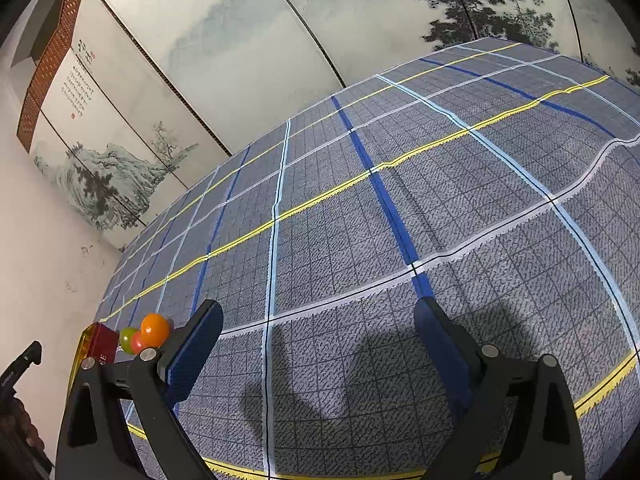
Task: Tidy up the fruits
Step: 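Carry the patterned dried fruit into the tin with the left gripper and release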
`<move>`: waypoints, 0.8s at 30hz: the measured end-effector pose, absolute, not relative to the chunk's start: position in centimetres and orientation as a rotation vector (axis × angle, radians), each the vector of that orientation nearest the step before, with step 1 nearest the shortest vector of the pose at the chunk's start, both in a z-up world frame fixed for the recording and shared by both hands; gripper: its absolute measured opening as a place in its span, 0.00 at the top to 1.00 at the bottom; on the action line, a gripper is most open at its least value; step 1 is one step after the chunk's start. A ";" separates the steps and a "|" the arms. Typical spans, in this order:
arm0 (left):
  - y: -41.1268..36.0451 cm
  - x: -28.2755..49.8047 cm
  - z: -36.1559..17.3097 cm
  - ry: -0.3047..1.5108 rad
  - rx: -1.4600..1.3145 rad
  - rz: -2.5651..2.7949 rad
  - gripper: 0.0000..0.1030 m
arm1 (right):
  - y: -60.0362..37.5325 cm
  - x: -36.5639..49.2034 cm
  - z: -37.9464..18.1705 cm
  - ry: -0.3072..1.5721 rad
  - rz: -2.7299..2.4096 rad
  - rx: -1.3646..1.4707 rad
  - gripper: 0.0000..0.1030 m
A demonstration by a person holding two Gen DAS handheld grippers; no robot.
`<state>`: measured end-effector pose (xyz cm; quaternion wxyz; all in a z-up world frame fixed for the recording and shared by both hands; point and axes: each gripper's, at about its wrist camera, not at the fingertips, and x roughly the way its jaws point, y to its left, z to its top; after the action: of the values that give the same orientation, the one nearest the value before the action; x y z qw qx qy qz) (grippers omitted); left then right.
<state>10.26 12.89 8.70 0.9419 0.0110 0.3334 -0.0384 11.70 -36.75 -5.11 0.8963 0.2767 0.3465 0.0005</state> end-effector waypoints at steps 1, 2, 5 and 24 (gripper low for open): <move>13.4 10.2 8.7 0.681 0.018 -0.069 0.65 | -36.8 11.7 -5.1 0.718 0.001 0.573 0.08; 14.1 10.1 8.6 0.684 0.010 -0.053 0.65 | -36.7 11.7 -5.1 0.718 0.001 0.573 0.08; 15.6 10.0 8.1 0.701 -0.009 -0.029 0.65 | -36.8 11.7 -5.1 0.718 0.001 0.574 0.08; 17.9 16.0 4.9 0.860 -0.080 0.039 0.65 | -36.7 11.7 -5.1 0.718 0.001 0.573 0.07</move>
<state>15.96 17.92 4.95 0.9079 -0.0386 0.4169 0.0189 11.70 -36.68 -5.10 0.8963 0.2767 0.3466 0.0006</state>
